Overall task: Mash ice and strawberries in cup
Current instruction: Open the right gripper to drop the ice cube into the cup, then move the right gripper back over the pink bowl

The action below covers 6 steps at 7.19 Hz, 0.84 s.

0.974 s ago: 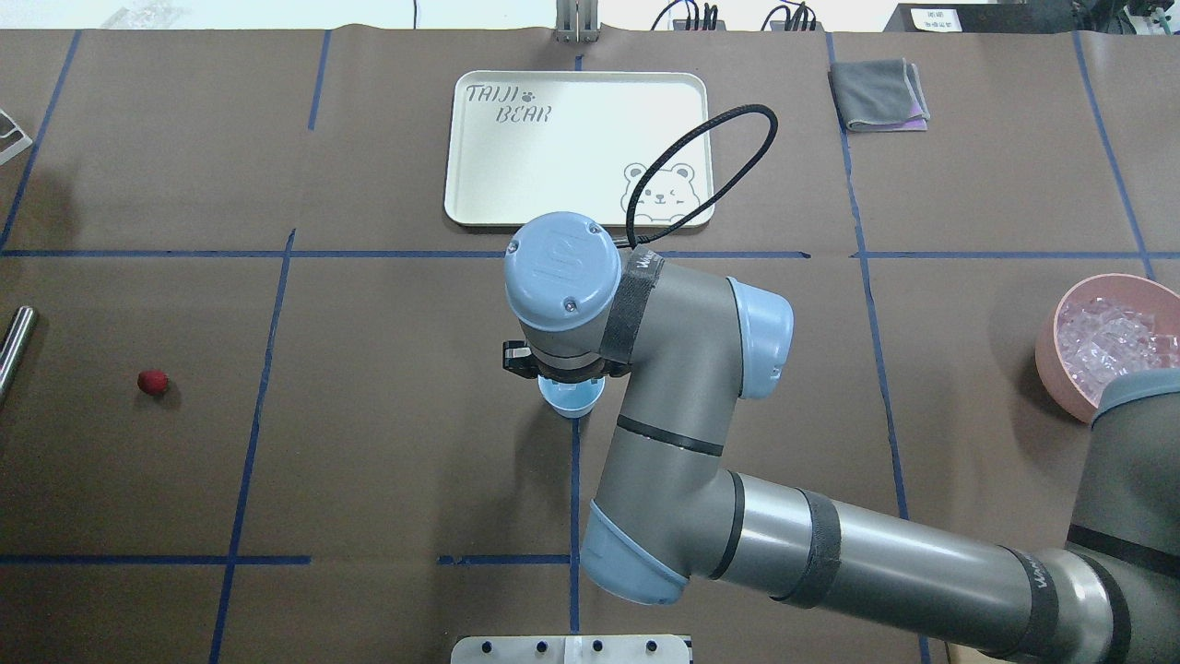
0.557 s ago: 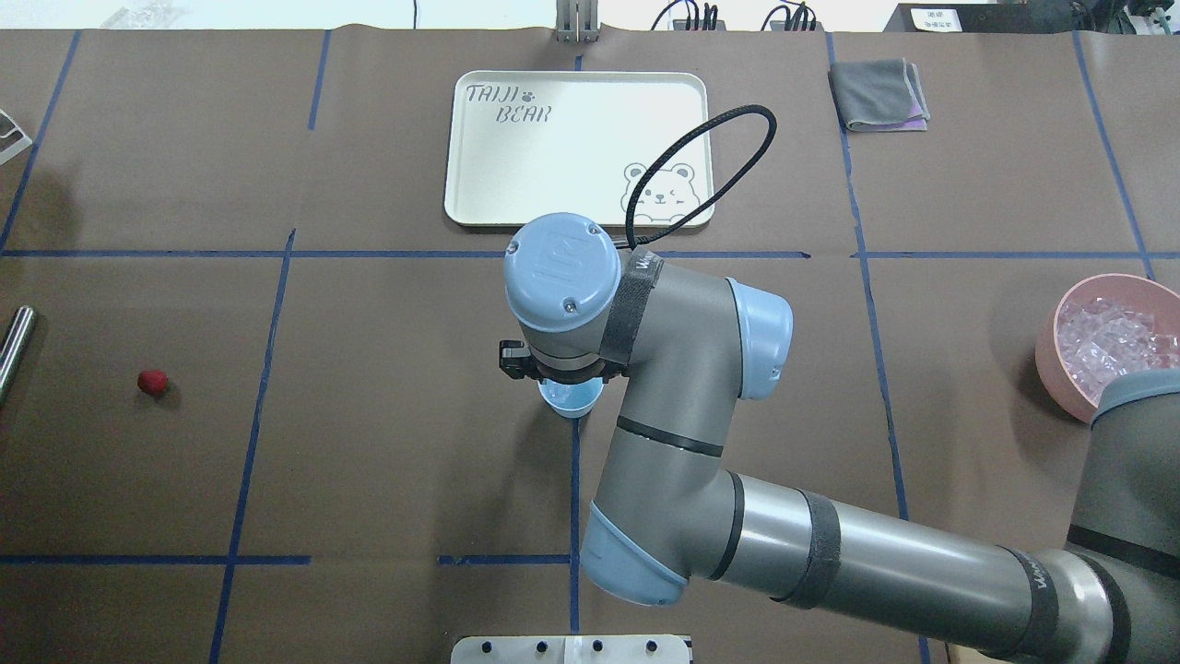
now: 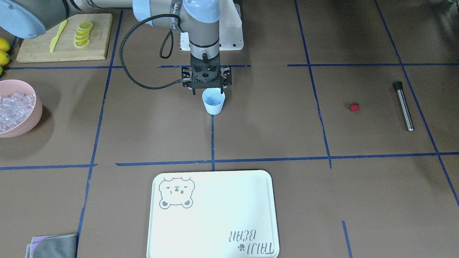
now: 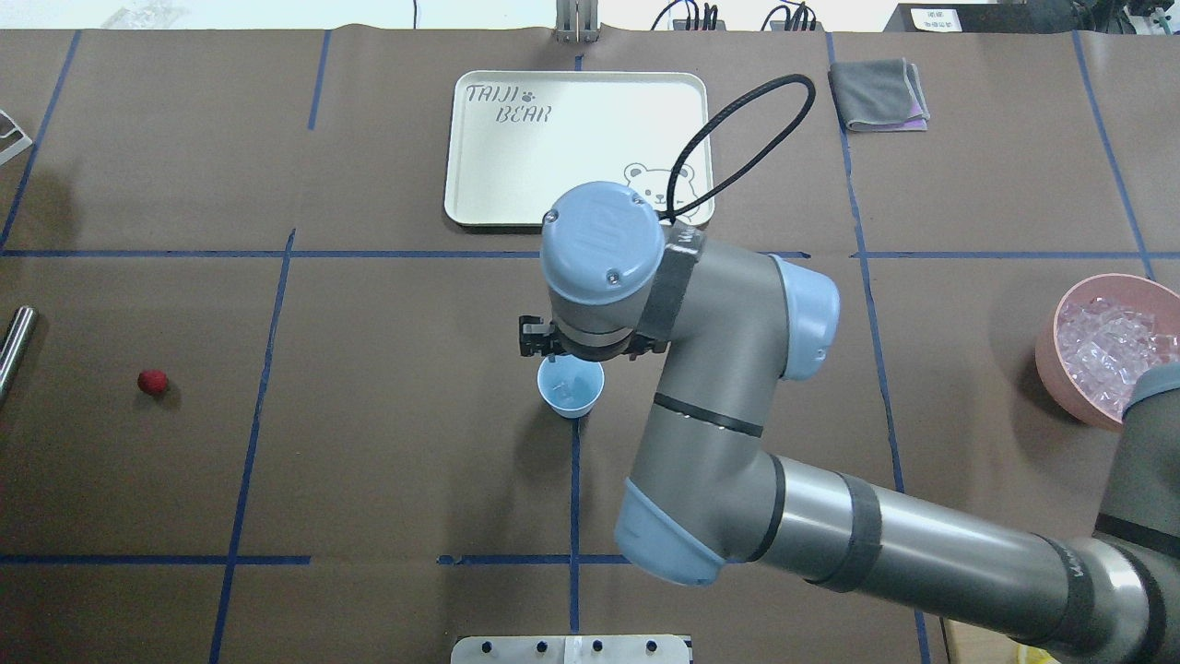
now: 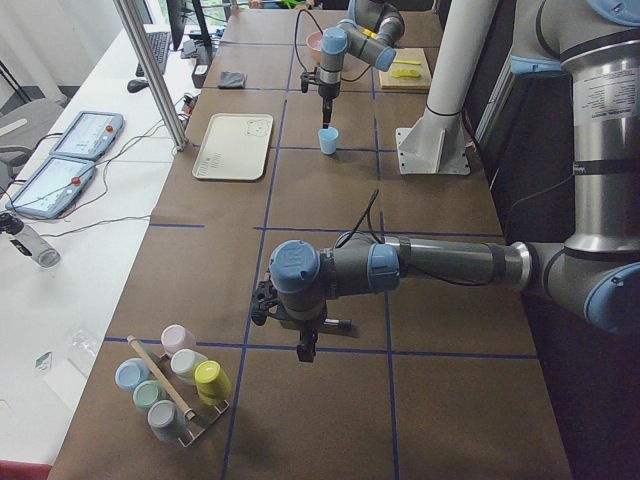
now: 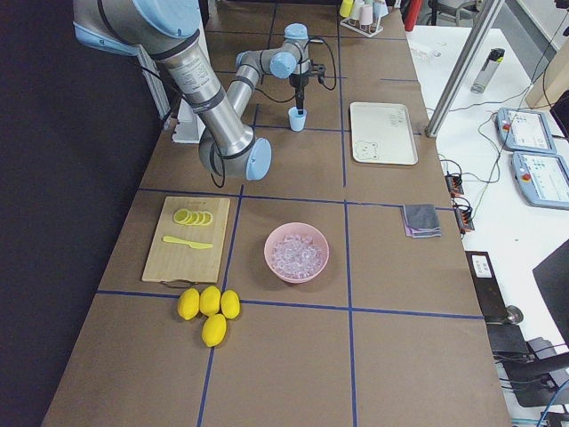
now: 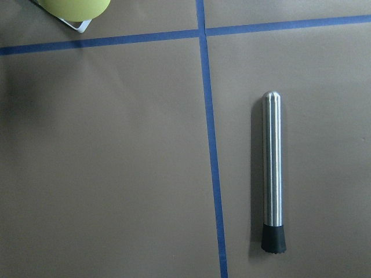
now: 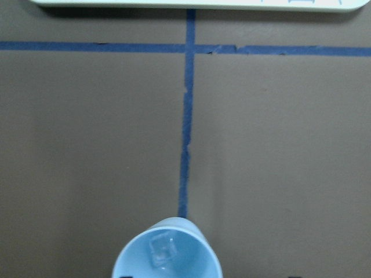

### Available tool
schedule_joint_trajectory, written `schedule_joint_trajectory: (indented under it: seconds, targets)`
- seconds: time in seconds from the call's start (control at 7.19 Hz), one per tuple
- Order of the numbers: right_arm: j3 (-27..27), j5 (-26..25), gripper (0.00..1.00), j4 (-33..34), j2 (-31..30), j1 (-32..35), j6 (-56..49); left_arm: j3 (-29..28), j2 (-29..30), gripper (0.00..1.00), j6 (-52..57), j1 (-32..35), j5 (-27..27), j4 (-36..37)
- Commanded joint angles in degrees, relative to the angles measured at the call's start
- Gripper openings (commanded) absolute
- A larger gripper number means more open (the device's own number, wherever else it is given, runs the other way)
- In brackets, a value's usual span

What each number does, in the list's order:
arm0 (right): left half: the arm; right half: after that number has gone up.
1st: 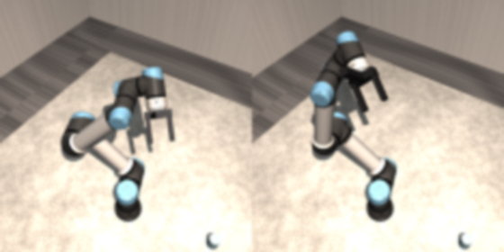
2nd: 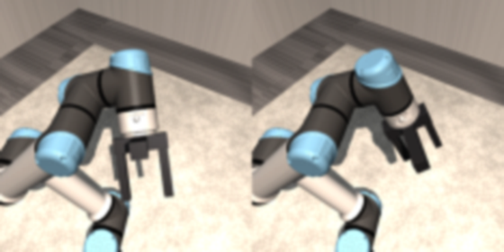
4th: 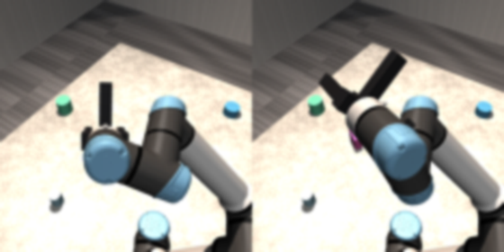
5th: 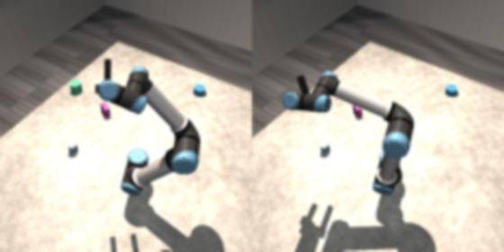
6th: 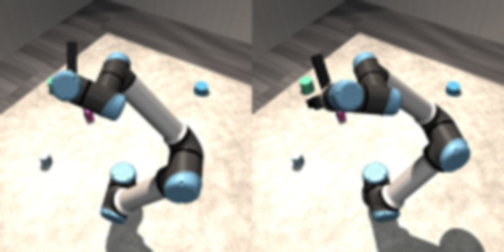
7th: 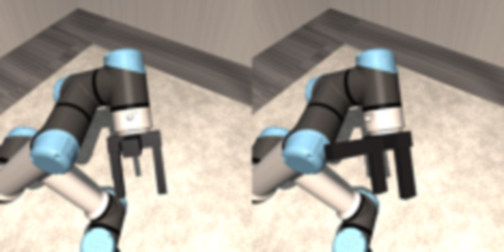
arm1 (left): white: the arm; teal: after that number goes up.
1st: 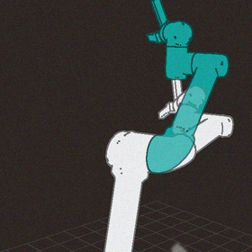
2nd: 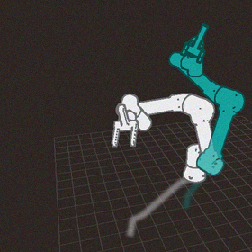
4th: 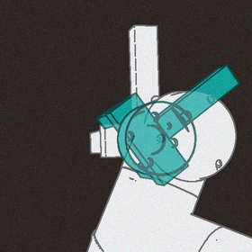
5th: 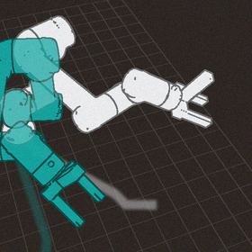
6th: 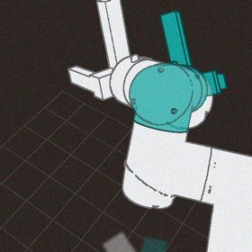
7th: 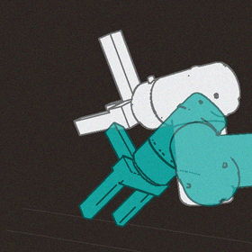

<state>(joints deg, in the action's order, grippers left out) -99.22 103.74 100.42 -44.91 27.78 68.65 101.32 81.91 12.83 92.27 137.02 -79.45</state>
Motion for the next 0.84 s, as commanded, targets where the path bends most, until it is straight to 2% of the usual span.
schedule_joint_trajectory:
  seconds: [0.0,0.14,0.42,0.7]
  targets:
    - [-9.98,5.91,0.92,0.04,-10.49,6.90,-9.10,-0.07,0.00,1.00,0.00,-0.07,0.00,-0.01]
    - [-14.12,8.13,0.92,-0.48,-16.73,10.50,-16.89,-0.07,0.00,1.00,0.00,-0.16,0.00,-0.01]
    - [-17.22,11.12,0.92,-1.09,-25.45,17.45,-27.73,-0.07,0.09,1.00,0.00,-0.34,0.00,-0.01]
    - [-17.15,14.19,0.92,-9.66,-35.37,23.17,-35.74,-0.07,0.00,1.00,0.00,-0.25,0.00,-0.01]
